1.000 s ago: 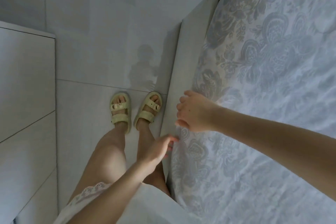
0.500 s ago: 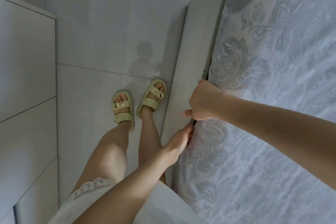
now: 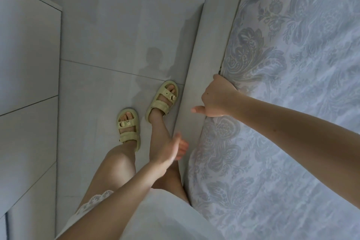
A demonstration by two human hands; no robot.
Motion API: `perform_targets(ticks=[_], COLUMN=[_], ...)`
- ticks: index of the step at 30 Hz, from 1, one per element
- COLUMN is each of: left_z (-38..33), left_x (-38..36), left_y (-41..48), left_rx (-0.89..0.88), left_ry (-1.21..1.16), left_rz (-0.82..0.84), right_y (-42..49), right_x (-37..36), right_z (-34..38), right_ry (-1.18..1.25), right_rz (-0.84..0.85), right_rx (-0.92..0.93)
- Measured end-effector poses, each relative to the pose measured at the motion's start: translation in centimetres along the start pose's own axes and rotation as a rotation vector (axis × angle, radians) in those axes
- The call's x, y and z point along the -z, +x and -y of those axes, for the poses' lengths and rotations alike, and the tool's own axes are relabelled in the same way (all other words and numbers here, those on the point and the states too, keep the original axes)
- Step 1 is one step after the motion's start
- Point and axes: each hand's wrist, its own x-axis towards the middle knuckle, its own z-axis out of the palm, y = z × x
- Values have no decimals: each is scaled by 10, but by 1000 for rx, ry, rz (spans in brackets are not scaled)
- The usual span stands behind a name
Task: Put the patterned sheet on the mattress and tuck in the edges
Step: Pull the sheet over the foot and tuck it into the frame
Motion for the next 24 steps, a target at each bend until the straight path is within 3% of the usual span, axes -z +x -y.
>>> perform_targets(ticks=[4,8,10,11,16,21,24], left_z=[56,71,71,78,97,125,169], left_x=[-14,-13,-27,-36,-45,-10,-12], left_y=[-11,-1,-9,-7,-4,5,-15], left_rx=[89,-119,-66,-24,18,-112,-100], left_ry=[32,-84,-56,-19,-136,-109,-58], left_rz=[231,6,189,272,303,110,160], right_y=[-21,-32,-32,-33,-31,-6,-5], right_x=[-11,-48,-66,-74,-83,-72,-72], right_z=[25,72,102,117,159,174,182], right_ry=[-91,13,99,143,83,-48,-28], right_rz=[-129,-451,-544,-511,-259,-80,-22], right_rx=[-37,-39,0,25,-45,-117,-145])
